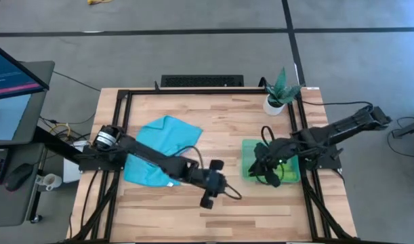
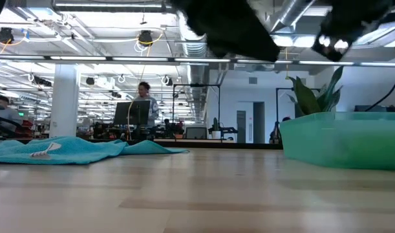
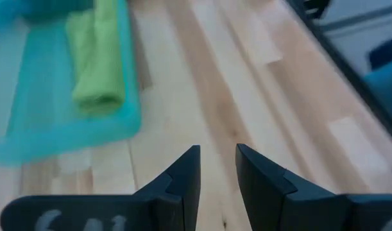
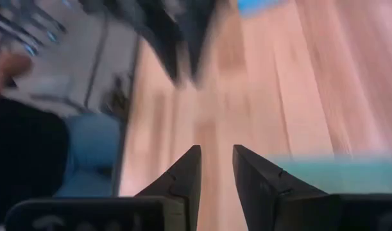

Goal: Roll microfiber towels into tight, uniform cylinder then place into a basket
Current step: Fold the blue towel

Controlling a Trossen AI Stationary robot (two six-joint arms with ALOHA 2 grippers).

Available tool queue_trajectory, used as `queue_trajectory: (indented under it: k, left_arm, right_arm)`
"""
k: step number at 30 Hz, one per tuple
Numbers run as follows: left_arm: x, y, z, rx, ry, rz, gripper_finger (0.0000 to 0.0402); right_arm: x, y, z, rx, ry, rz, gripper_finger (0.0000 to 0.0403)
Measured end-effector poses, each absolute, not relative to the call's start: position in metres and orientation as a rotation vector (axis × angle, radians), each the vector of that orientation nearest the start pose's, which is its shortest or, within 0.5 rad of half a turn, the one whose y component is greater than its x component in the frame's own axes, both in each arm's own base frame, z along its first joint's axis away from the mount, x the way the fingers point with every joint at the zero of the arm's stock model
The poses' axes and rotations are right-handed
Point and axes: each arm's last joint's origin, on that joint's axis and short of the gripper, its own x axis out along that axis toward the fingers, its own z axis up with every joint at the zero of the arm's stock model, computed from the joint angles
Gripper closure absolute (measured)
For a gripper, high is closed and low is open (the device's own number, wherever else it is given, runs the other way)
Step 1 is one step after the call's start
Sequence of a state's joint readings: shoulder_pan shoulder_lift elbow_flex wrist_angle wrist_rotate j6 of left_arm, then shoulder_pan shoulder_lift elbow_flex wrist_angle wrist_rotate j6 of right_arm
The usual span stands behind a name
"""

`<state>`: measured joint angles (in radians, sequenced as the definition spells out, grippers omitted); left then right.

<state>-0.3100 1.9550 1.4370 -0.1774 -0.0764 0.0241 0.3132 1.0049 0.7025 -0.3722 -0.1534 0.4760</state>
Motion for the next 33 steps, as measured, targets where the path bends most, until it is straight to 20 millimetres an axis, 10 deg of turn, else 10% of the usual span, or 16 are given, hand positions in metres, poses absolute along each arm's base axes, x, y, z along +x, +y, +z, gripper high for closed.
queue_trajectory:
  k: [20,33]
  left_arm:
    - [0.29,-0.185,0.196,-0.113,0.68,0.117,0.0311]
    - [0.248,-0.206,0.181,-0.255,0.81,0.291,0.0311]
  right_arm:
    - [0.218,0.157,0.24,0.169,0.421,0.39,0.0292]
    - [0.228,0.17,0.264,0.094,0.341,0.435,0.0292]
